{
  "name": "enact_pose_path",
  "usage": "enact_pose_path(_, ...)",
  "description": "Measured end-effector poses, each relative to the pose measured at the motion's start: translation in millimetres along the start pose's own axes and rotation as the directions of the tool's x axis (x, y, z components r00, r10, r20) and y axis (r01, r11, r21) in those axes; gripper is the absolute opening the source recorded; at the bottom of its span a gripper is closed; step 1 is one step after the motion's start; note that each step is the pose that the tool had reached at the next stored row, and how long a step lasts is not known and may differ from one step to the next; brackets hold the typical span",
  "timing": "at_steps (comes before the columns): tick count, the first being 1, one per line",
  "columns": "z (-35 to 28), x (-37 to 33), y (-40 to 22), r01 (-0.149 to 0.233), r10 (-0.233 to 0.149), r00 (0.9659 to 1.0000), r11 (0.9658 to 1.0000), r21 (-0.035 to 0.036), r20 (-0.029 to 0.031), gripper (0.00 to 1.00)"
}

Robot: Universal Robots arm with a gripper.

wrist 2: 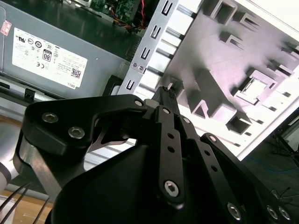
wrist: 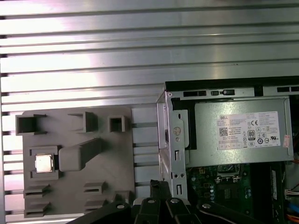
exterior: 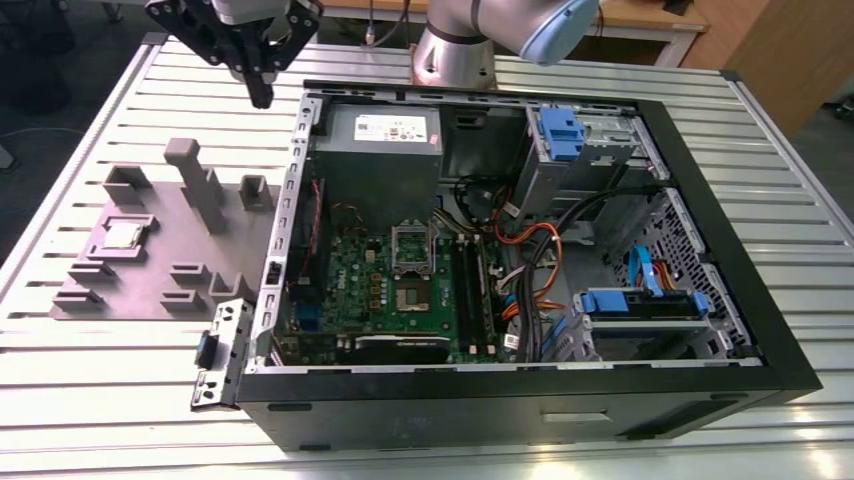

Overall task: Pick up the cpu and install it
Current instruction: 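Reach for the cpu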

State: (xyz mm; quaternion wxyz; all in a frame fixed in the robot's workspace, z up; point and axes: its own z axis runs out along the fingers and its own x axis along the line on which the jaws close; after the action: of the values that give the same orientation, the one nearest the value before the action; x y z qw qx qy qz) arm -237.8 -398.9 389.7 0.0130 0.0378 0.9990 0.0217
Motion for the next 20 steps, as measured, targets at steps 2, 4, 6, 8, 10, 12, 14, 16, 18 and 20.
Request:
enact_pose_path(2, 0.0, 0.5, 0.0, 0.0, 0.0, 1.0, 1.0, 0.0, 0.0, 0.1)
enact_pose_path(4, 0.1, 1.0, -0.1, 0.0, 0.0, 1.0, 1.0, 0.0, 0.0001, 0.1)
enact_pose_path(6, 0.1, 1.4, -0.1, 0.0, 0.0, 1.0, 1.0, 0.0, 0.0, 0.1)
enact_pose_path(8, 0.2, 1.8, -0.1, 0.0, 0.0, 1.0, 1.0, -0.0001, 0.0, 0.1)
enact_pose_path(10, 0.3, 2.2, -0.2, 0.0, 0.0, 1.0, 1.0, 0.0, 0.0, 0.1)
enact_pose_path(12, 0.4, 2.6, -0.2, 0.0, 0.0, 1.0, 1.0, 0.0, 0.0, 0.1)
enact_pose_path(14, 0.5, 3.0, -0.2, 0.0, 0.0, 1.0, 1.0, 0.0, 0.0, 0.1)
enact_pose_path(16, 0.5, 3.3, -0.3, 0.0, 0.0, 1.0, 1.0, 0.0, 0.0, 0.1)
enact_pose_path(18, 0.6, 3.7, -0.3, 0.0, 0.0, 1.0, 1.0, 0.0, 0.0, 0.1)
enact_pose_path(20, 0.7, 4.1, -0.3, 0.0, 0.0, 1.0, 1.0, 0.0, 0.0, 0.1)
